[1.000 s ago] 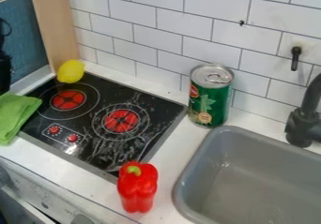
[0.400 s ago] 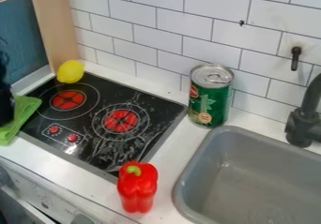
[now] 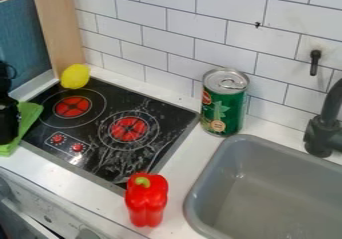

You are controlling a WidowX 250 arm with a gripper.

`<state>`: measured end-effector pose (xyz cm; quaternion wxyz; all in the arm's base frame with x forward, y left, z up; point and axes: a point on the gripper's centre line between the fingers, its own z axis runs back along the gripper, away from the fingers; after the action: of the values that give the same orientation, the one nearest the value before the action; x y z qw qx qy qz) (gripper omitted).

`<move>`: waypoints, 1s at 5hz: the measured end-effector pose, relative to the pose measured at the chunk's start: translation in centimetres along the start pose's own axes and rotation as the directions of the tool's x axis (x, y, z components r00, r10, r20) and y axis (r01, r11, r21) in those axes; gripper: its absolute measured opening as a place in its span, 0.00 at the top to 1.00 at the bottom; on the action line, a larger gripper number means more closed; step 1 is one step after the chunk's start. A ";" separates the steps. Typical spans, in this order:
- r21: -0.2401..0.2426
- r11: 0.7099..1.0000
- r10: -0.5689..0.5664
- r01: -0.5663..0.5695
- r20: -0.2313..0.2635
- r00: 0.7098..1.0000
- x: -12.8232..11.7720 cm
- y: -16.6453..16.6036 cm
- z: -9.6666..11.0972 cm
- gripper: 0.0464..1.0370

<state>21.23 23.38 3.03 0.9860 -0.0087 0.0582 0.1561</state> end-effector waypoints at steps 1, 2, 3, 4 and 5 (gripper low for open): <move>-0.071 0.997 0.006 -0.004 0.034 0.999 0.8 -2.5 0.1 0.04; -0.243 0.970 -0.016 0.028 0.048 0.999 1.3 -7.0 0.9 0.04; -0.353 0.927 -0.119 0.127 0.043 0.992 0.9 -12.9 1.5 0.04; -0.361 0.916 -0.185 0.175 0.005 0.983 -1.7 -17.2 1.1 0.04; -0.337 0.918 -0.229 0.209 -0.020 0.973 -4.0 -20.8 0.5 0.04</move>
<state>23.89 2.34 3.99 0.9794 -0.1862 0.0588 0.0518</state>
